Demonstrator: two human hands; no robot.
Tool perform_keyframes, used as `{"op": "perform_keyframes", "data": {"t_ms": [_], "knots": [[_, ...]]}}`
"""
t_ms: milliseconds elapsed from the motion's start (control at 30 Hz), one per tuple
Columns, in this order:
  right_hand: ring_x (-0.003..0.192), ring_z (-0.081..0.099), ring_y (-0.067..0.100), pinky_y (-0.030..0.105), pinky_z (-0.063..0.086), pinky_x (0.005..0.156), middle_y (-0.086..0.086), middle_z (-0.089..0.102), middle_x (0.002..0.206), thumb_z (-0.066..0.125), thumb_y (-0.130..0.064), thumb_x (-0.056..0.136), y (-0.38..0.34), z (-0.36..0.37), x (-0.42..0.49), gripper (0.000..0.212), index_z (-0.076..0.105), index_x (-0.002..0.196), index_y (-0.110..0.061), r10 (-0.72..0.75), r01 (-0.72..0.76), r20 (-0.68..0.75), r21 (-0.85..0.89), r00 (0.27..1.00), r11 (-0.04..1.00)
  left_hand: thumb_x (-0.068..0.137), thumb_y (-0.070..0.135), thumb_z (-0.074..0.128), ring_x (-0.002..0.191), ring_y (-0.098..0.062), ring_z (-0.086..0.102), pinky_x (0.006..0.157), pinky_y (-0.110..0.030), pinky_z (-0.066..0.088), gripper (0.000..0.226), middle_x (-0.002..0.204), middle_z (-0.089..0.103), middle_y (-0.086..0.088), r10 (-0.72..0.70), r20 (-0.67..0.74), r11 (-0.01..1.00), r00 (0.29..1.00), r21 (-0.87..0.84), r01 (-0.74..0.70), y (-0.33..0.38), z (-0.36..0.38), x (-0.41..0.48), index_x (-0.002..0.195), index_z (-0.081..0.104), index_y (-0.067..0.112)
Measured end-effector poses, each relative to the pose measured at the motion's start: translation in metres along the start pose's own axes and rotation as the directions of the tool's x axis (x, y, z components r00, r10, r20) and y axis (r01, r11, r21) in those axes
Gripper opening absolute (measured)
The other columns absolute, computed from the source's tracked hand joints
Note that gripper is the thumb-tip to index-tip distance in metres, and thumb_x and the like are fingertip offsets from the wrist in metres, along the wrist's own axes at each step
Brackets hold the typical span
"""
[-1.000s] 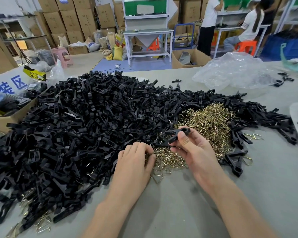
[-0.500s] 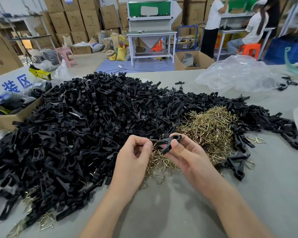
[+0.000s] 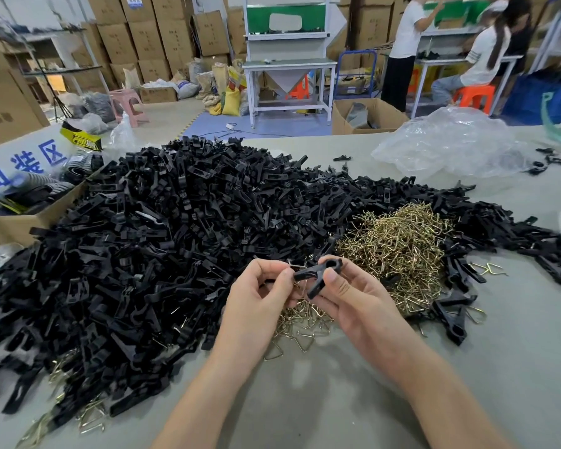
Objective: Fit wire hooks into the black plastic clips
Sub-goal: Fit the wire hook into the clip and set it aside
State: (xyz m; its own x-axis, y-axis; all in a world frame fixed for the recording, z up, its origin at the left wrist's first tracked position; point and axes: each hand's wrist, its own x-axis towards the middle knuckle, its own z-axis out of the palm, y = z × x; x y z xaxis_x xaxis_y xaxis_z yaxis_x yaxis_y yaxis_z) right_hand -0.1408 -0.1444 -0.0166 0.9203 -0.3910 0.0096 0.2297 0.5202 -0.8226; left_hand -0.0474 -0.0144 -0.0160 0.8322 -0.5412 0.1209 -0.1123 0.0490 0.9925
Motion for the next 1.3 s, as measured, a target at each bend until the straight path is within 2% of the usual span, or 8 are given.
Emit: {"op": "perform_keyframes", "data": {"t_ms": [167, 300, 367, 500, 567, 833, 1067, 1300], "knots": [[0.106, 0.069, 0.028, 0.035, 0.056, 0.097, 0.020, 0.069, 0.113, 0.070, -0.013, 0.085, -0.002, 0.001, -0.001, 0.016, 0.077, 0.098, -0.017, -0.014, 0.013, -0.020, -0.004, 1.000, 1.000, 0.097, 0.018, 0.062, 0.077, -0.007, 0.064, 0.071, -0.024, 0.054, 0.040, 0.092, 0.067, 0.009, 0.107, 0.128, 0.962, 0.986, 0.239, -0.135, -0.002, -0.005, -0.003, 0.127, 0.055, 0.044], [0.108, 0.070, 0.025, 0.032, 0.056, 0.096, 0.016, 0.071, 0.116, 0.070, -0.015, 0.084, -0.005, 0.000, -0.002, 0.017, 0.079, 0.098, -0.021, -0.011, 0.011, -0.024, -0.026, 1.000, 1.000, 0.096, 0.024, 0.059, 0.089, 0.006, 0.060, 0.079, -0.012, 0.045, 0.035, 0.100, 0.062, 0.027, 0.304, 0.196, 0.707, 0.932, 0.610, -0.358, -0.003, -0.004, -0.005, 0.125, 0.057, 0.044], [0.108, 0.071, 0.025, 0.030, 0.057, 0.091, 0.015, 0.073, 0.114, 0.074, -0.018, 0.084, -0.006, 0.000, -0.003, 0.016, 0.078, 0.099, -0.021, -0.004, 0.004, -0.005, -0.013, 1.000, 1.000, 0.097, 0.026, 0.058, 0.085, 0.014, 0.056, 0.077, -0.004, 0.039, 0.040, 0.103, 0.062, 0.032, 0.296, 0.189, 0.691, 0.936, 0.635, -0.347, -0.003, -0.002, -0.006, 0.131, 0.053, 0.045], [0.109, 0.070, 0.026, 0.037, 0.057, 0.092, 0.015, 0.073, 0.112, 0.078, -0.024, 0.077, -0.006, -0.002, -0.002, 0.023, 0.077, 0.100, -0.018, 0.013, -0.014, 0.023, 0.044, 1.000, 0.999, 0.099, 0.020, 0.050, 0.048, -0.001, 0.044, 0.049, -0.015, 0.036, 0.046, 0.069, 0.061, 0.012, 0.294, 0.167, 0.804, 0.941, 0.490, -0.338, -0.006, -0.003, -0.008, 0.135, 0.051, 0.050], [0.107, 0.071, 0.027, 0.038, 0.058, 0.090, 0.015, 0.073, 0.111, 0.077, -0.023, 0.079, -0.005, -0.002, -0.002, 0.022, 0.077, 0.100, -0.017, 0.018, -0.020, 0.037, 0.057, 0.999, 0.998, 0.102, 0.020, 0.046, 0.046, -0.003, 0.040, 0.044, -0.023, 0.037, 0.044, 0.067, 0.061, 0.001, 0.240, 0.104, 0.885, 0.965, 0.385, -0.262, -0.007, -0.003, -0.007, 0.131, 0.052, 0.053], [0.109, 0.069, 0.037, 0.037, 0.057, 0.093, 0.027, 0.071, 0.112, 0.076, -0.025, 0.079, -0.007, -0.001, -0.002, 0.027, 0.074, 0.104, -0.014, 0.001, -0.002, 0.034, 0.040, 0.999, 0.999, 0.107, 0.026, 0.039, 0.075, -0.011, 0.062, 0.070, -0.026, 0.050, 0.026, 0.083, 0.069, 0.004, 0.127, 0.075, 0.957, 0.989, 0.253, -0.142, 0.001, 0.006, -0.010, 0.120, 0.057, 0.040], [0.104, 0.071, 0.027, 0.033, 0.059, 0.086, 0.019, 0.072, 0.107, 0.065, -0.013, 0.089, -0.007, -0.005, 0.000, 0.014, 0.074, 0.100, -0.012, -0.046, 0.048, -0.032, 0.089, 0.998, 0.995, 0.100, 0.024, 0.058, 0.076, 0.000, 0.056, 0.068, -0.011, 0.041, 0.024, 0.094, 0.060, 0.017, 0.175, -0.045, 0.952, 0.983, 0.263, -0.158, 0.006, 0.004, -0.007, 0.100, 0.072, 0.043], [0.098, 0.071, 0.026, 0.030, 0.059, 0.083, 0.014, 0.071, 0.105, 0.068, -0.013, 0.084, -0.002, -0.006, 0.002, 0.022, 0.073, 0.105, -0.015, -0.061, 0.061, -0.057, -0.003, 0.997, 0.998, 0.096, 0.015, 0.064, 0.089, -0.008, 0.073, 0.074, -0.014, 0.053, 0.018, 0.093, 0.078, 0.001, -0.040, -0.010, 0.992, 0.999, -0.124, 0.039, 0.010, 0.002, -0.004, 0.100, 0.077, 0.026]]}}
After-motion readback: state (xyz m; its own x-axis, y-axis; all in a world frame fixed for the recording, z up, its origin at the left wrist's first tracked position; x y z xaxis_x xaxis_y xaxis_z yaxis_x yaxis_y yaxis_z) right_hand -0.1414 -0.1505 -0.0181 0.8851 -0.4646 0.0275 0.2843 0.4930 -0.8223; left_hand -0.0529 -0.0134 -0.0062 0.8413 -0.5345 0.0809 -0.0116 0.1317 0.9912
